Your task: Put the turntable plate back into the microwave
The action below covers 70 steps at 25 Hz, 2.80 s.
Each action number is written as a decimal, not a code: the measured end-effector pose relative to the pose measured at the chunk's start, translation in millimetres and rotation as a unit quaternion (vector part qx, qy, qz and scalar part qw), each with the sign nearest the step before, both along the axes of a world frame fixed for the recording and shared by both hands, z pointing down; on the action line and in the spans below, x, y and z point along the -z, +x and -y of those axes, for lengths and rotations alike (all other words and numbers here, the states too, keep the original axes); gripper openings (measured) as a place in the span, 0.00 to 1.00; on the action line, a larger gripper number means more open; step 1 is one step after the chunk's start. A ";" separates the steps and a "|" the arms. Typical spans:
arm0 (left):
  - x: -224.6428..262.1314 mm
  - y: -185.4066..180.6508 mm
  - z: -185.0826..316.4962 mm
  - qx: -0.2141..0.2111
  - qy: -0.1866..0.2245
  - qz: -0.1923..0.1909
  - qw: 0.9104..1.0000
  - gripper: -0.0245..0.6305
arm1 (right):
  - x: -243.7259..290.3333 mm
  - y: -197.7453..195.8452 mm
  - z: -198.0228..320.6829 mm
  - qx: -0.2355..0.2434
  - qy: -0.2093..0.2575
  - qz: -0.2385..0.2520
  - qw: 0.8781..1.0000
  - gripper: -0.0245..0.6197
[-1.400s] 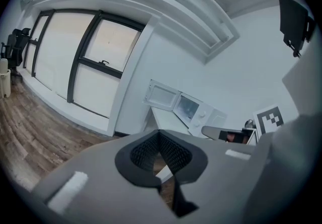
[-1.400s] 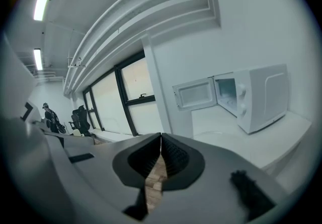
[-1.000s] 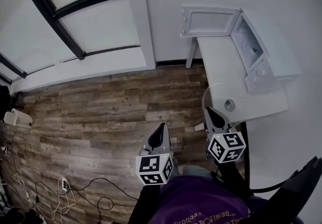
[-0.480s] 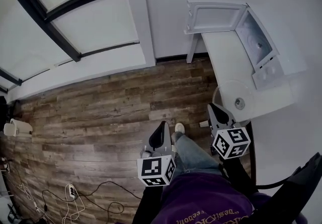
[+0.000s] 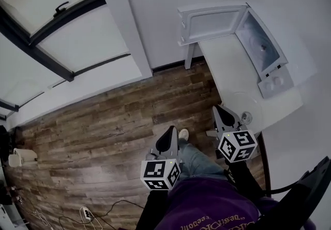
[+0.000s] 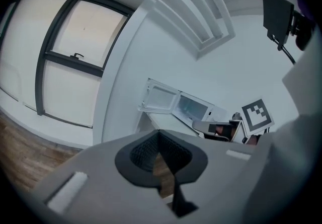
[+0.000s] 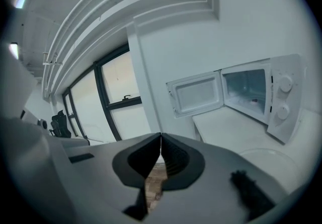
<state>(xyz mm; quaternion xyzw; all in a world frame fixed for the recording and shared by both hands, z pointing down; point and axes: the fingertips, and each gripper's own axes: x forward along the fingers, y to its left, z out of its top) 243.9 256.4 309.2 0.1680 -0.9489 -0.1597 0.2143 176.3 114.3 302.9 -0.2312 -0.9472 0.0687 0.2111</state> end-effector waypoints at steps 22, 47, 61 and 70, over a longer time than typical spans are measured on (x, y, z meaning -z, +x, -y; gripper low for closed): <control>-4.8 -173.0 106.8 -0.212 -0.003 -0.028 0.977 0.04 | 3.6 -100.5 101.9 -0.177 -0.013 -0.002 0.984 0.05; -7.2 -141.4 272.1 -0.591 -0.029 -0.022 0.806 0.04 | -5.6 33.2 213.7 -0.532 -0.019 -0.033 0.846 0.05; -44.9 -84.4 264.8 -0.715 -0.046 -0.073 0.694 0.04 | -35.5 117.5 167.4 -0.675 -0.041 -0.082 0.732 0.05; -68.4 -71.6 244.3 -0.688 -0.038 -0.130 0.713 0.13 | -60.8 157.1 157.0 -0.694 -0.087 -0.086 0.710 0.13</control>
